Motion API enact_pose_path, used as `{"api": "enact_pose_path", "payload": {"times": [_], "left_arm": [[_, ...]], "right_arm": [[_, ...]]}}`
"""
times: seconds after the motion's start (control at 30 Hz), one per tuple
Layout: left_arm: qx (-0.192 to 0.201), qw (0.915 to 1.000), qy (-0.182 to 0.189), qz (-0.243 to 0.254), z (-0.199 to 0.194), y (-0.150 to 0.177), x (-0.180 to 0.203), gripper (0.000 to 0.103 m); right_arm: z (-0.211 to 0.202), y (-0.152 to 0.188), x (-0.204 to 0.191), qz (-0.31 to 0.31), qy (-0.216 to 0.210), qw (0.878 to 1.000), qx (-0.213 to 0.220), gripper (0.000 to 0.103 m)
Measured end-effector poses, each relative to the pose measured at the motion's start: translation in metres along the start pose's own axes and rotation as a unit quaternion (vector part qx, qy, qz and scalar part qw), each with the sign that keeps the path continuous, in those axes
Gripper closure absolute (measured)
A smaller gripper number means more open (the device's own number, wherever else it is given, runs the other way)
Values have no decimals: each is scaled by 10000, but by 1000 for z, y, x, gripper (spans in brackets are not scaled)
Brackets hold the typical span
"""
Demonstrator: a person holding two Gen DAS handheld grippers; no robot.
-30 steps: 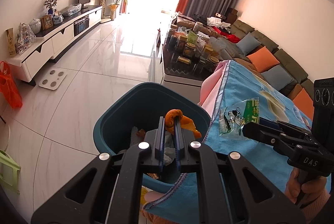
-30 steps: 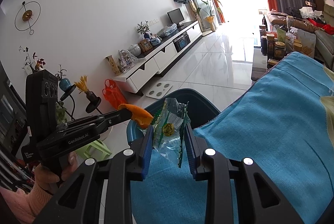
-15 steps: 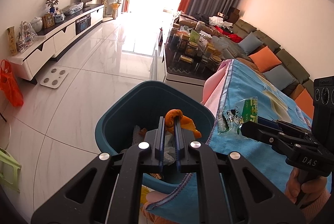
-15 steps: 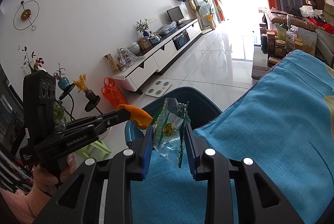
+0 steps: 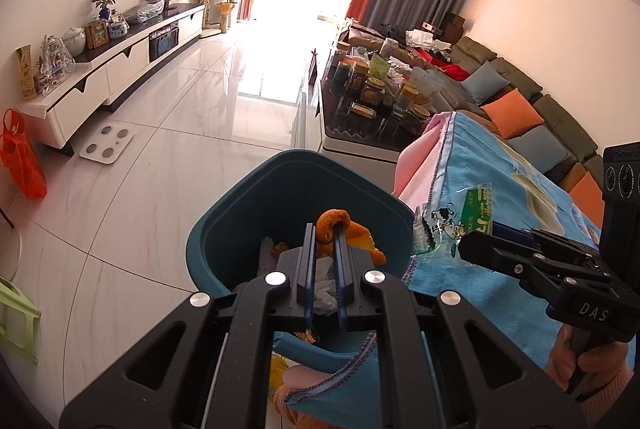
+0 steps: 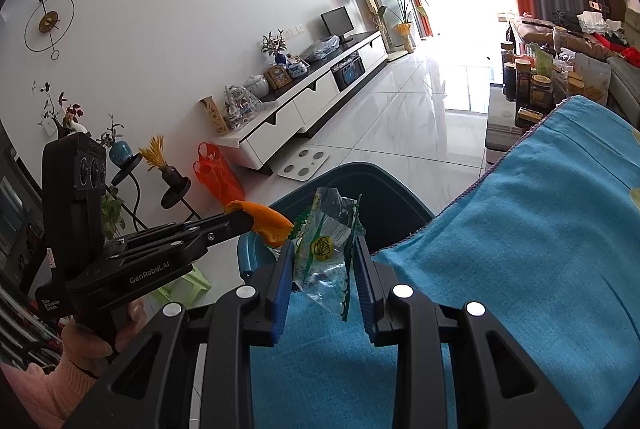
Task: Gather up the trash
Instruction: 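Hold the orange peel over the bin with the left gripper while the right gripper holds the wrapper over it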
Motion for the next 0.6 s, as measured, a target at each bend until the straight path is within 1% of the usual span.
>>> {"api": "enact_pose_path", "payload": {"times": [0.6], "left_arm": [[-69, 10000, -45, -25, 12, 5, -4, 94]], "right_arm": [[11, -2, -5, -20, 49, 9999, -148, 75]]}}
Point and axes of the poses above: each gripper's, at about its wrist camera, not at the fingertips, and z roughly the way its jaws point, x to its right, y to its underside, the point moved 9 cm from there along z, roughly the way its jaws point, and after that the axes turned 2 degrees about x, right-handed, at the moved point
